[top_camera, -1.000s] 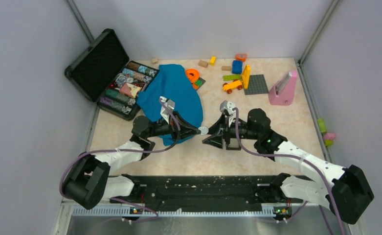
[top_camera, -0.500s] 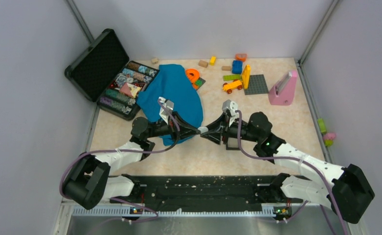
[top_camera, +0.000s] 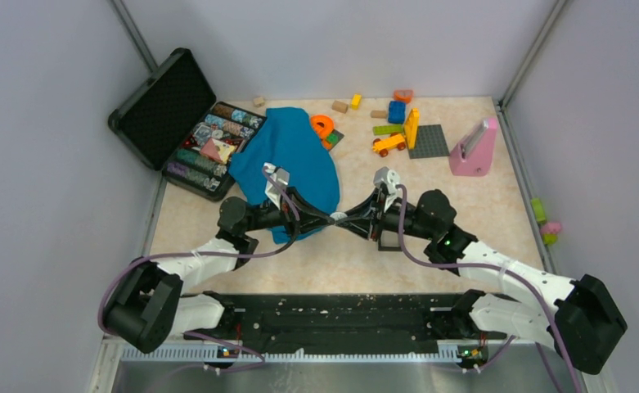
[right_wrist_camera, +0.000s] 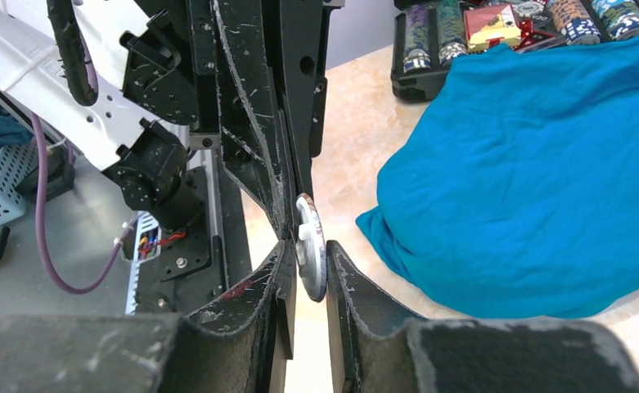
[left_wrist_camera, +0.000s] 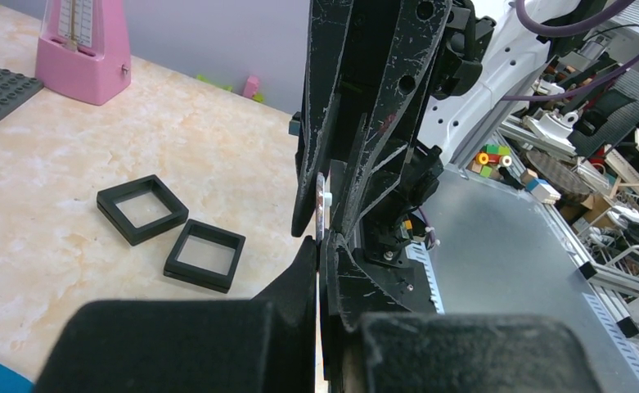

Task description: Remove the brooch from the garment

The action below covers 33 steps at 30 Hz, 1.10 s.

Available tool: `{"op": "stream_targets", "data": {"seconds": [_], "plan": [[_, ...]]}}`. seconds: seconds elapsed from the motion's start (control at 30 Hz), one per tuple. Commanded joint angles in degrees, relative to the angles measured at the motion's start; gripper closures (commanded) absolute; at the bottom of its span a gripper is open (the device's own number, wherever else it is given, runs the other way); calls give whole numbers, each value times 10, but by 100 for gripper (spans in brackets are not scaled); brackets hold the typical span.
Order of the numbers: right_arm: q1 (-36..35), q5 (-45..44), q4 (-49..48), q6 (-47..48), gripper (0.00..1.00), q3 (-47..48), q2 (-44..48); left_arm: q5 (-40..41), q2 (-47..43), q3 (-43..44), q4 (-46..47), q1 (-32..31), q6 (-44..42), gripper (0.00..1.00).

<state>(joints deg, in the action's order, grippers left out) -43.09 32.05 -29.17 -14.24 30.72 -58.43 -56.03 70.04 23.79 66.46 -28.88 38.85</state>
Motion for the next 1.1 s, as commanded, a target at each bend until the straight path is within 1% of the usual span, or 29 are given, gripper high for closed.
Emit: {"op": "stream_targets", "data": {"seconds": [0.0,0.2,0.33,0.4,0.5,0.67,0.7,0.8,0.97,1.03,1.07], "plan": [[-5,-34,-19,-12,81,6,12,-5,-16,-7,36,-2,-7,100],[-5,-35,-15,-33,86,14,7,-11,-13,-6,42,-3,-9,100],[-5,-65,2,-55,91,22,7,-9,-19,-11,46,-7,-16,100],[-5,-75,12,-66,95,27,5,-6,-25,-12,38,-8,-23,100],[-5,-63,21,-64,96,34,1,-2,-34,-11,12,-12,-42,100],[-5,-46,40,-62,95,47,-10,-2,-36,-6,-6,-19,-55,100],[-5,-38,40,-61,93,49,-12,-1,-35,-5,-9,-20,-55,100],[-5,4,25,-54,83,45,-14,1,-34,-1,-22,-19,-56,100],[-5,5,21,-39,72,30,2,8,-38,-1,-27,-19,-55,100],[-5,5,24,-31,72,27,6,9,-37,1,-33,-18,-58,100],[-5,1,27,-31,74,27,8,7,-36,0,-33,-18,-59,100]]}}
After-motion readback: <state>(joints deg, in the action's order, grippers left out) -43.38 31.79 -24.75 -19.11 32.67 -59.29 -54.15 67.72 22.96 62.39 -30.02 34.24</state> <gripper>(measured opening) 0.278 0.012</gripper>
